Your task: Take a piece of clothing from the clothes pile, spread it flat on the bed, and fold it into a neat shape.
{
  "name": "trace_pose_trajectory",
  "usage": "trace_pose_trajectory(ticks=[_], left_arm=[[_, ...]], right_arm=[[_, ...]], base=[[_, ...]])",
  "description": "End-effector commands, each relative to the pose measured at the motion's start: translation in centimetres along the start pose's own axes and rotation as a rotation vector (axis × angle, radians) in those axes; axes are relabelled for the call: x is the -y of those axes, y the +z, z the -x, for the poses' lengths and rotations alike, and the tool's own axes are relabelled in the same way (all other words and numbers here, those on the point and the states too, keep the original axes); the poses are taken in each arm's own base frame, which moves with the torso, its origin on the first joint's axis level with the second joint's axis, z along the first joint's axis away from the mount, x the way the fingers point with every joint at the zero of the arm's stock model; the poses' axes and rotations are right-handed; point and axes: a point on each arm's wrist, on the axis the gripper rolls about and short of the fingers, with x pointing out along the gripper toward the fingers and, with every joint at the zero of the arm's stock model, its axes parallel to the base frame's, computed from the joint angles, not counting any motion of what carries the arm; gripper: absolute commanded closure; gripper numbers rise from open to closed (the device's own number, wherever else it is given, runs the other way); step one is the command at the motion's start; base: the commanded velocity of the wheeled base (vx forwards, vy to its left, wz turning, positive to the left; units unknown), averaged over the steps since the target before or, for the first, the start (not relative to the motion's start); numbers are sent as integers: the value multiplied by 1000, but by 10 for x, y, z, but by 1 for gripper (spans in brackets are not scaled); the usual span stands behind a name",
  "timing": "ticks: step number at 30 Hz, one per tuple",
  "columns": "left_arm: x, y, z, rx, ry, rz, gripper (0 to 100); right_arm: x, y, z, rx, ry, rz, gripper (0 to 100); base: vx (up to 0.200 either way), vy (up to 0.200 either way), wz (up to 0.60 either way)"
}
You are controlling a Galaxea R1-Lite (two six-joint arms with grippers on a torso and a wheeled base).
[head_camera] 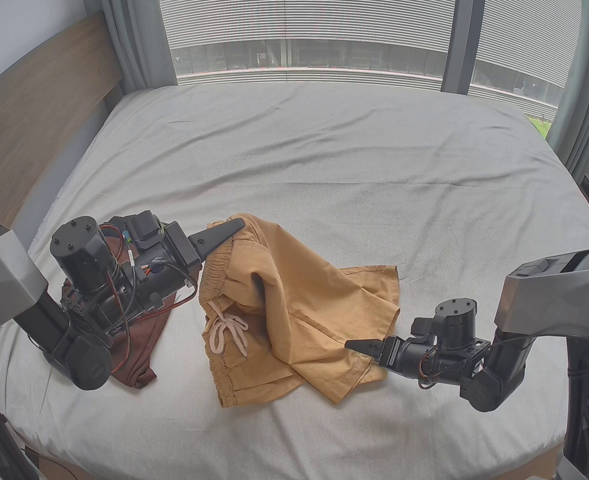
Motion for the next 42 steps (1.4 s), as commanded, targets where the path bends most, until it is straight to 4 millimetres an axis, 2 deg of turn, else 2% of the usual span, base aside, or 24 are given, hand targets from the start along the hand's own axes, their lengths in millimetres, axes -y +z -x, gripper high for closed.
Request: trace_pose_trajectory(ticks=[1,10,19,23,42], left_arm=[[0,0,0,-1,1,1,100],[0,0,0,-1,-1,0,100],[-1,-1,0,-2,1,2,100],[-1,-1,0,-2,1,3,100],[1,-1,0,-4,-2,3,100]], right_arm=[[3,-2,-4,-8,-5,-5,0],[5,-3,-19,-5,13,-17,0],[-14,0,-21,46,111,-48,0],[-16,1,-21,51,119,-44,0],[-8,-1,-48,62,142,-36,0]], base=[[0,0,0],[0,0,0],[0,0,0],[0,0,0],[0,0,0]])
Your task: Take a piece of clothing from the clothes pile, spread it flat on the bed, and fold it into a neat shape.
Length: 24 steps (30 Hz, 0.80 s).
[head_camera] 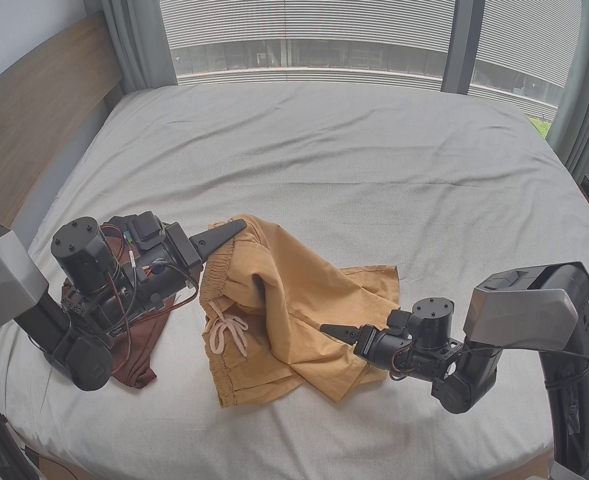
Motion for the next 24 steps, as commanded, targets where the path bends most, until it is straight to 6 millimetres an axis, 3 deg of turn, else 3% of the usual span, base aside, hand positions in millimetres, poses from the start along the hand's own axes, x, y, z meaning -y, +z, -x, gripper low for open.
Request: trace_pose_trajectory(ticks=[1,9,10,20,24], left_arm=[[1,0,0,1,-2,-1,100],[1,0,0,1,-2,-1,100],[1,0,0,1,-2,-1,100],[0,1,0,2,0,-1,100],[3,1,0,6,-9,-1,100]], right_arm=[[5,-3,-6,-3,-1,-1,0],[12,-7,-10,56,21,12,0],[13,-7,-10,55,20,12,100],[13,-3,-2,75,20,11,100],[-9,18,21,128,47,24,100]], base=[[0,0,0],[0,0,0],[0,0,0],[0,0,0],[0,0,0]])
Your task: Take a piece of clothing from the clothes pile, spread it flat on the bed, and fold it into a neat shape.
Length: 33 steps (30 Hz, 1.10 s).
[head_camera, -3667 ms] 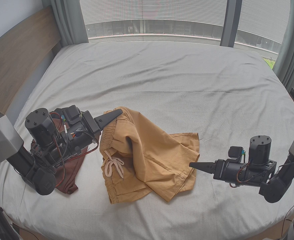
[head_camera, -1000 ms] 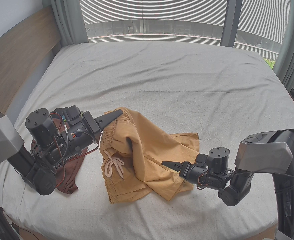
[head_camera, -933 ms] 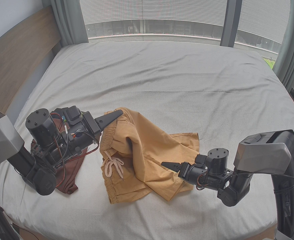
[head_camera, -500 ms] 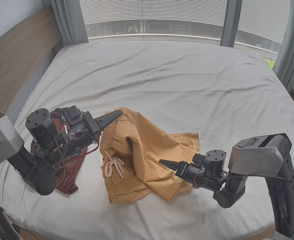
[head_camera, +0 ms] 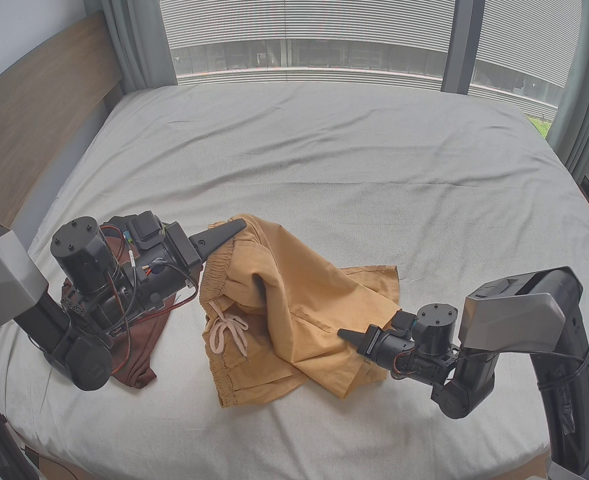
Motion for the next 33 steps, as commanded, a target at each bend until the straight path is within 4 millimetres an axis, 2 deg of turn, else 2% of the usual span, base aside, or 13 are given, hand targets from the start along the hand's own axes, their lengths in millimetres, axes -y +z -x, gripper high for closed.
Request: trace_pose_trajectory(ticks=[1,4,8,13,17,25,33], left_arm=[[4,1,0,3,-10,-2,100],[11,6,0,17,-31,-13,100],[25,13,3,24,-72,-38,100],[40,13,13,-33,-135,-55,100],[34,9,19,-72,-123,-55,100],[21,3,18,-87,-90,-74,100],[10,-2,16,-100,-70,-159,100]], right_arm=[[-25,26,25,61,32,16,100],[-48,46,47,113,70,37,100],[-69,63,72,161,103,58,100],[-79,71,91,196,119,94,100],[-81,77,106,173,153,106,100],[-75,91,120,213,139,114,100],[-83,110,143,247,191,152,100]], base=[[0,0,0],[0,0,0],[0,0,0],[0,0,0],[0,0,0],[0,0,0],[0,0,0]])
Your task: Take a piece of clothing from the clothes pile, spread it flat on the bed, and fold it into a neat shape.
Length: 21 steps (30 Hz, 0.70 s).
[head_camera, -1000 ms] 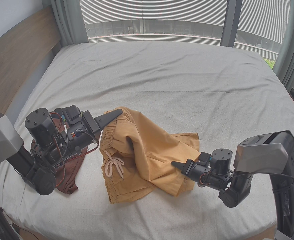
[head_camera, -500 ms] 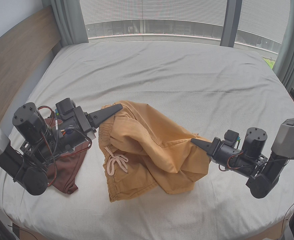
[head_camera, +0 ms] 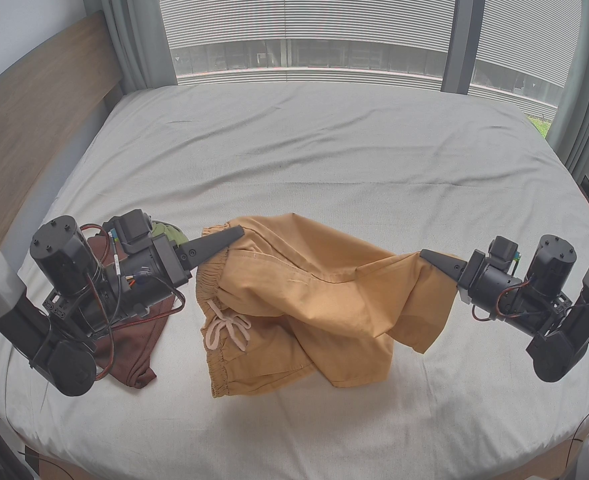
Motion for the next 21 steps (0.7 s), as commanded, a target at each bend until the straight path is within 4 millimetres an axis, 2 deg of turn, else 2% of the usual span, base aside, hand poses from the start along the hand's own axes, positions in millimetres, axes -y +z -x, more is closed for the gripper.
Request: trace_pose_trajectory(ticks=[1,21], left_arm=[[-10,-7,-2,-22,20,-30,100],[-24,-10,-8,-10,62,-214,100]], right_arm=[[-10,19,14,53,31,33,100],[-11,46,32,132,32,79,100]], base=[[0,0,0],[0,0,0]])
